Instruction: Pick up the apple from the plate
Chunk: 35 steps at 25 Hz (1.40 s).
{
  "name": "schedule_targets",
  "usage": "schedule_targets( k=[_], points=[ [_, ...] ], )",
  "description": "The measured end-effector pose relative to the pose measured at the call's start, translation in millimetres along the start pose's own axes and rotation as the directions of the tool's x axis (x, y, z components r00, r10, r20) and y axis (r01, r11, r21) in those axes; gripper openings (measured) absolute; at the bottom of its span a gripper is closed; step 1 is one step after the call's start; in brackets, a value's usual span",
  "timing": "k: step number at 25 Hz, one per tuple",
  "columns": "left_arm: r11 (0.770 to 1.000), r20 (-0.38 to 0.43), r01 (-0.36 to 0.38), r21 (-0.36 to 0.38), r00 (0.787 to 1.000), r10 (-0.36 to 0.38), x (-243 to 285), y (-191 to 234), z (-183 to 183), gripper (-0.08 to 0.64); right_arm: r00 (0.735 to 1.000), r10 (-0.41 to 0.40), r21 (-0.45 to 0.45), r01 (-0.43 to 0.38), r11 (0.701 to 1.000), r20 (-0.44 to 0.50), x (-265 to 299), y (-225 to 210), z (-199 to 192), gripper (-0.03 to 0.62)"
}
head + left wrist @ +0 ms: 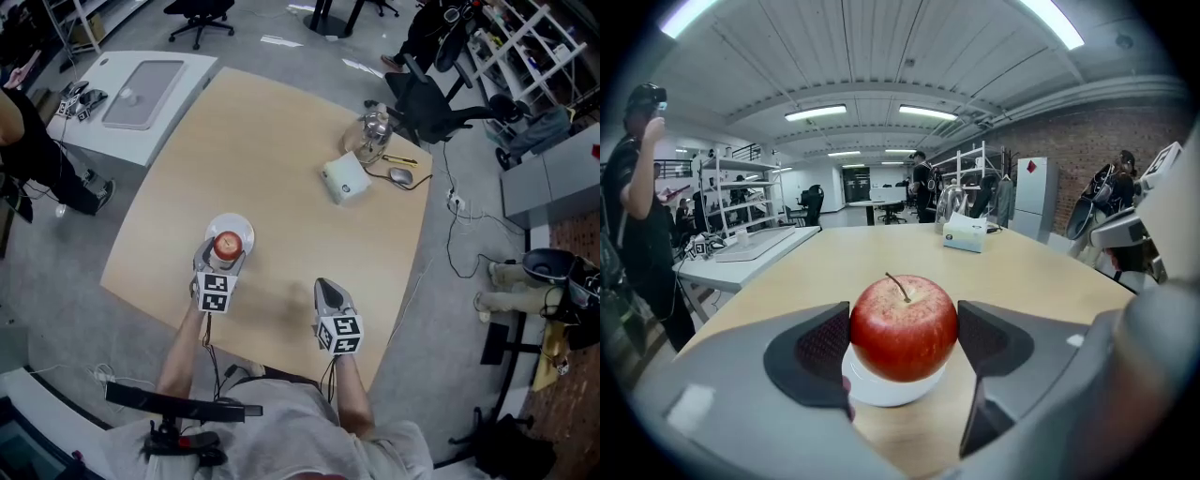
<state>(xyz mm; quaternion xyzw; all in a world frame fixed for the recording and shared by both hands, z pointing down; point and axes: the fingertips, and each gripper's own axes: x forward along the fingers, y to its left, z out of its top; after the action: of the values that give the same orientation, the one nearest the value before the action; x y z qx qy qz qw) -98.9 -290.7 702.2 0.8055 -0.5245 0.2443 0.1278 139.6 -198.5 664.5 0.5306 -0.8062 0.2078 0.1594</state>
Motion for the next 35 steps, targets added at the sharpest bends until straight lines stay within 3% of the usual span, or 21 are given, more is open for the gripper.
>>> schedule_targets(
  k=[35],
  points=[
    [0.998,-0.004,-0.066,0.002,0.998,0.066,-83,-34,-27,0.38,0.997,0.08,-0.022,-0.08,0.997,-0.017,-17,34,-22,0.006]
  ],
)
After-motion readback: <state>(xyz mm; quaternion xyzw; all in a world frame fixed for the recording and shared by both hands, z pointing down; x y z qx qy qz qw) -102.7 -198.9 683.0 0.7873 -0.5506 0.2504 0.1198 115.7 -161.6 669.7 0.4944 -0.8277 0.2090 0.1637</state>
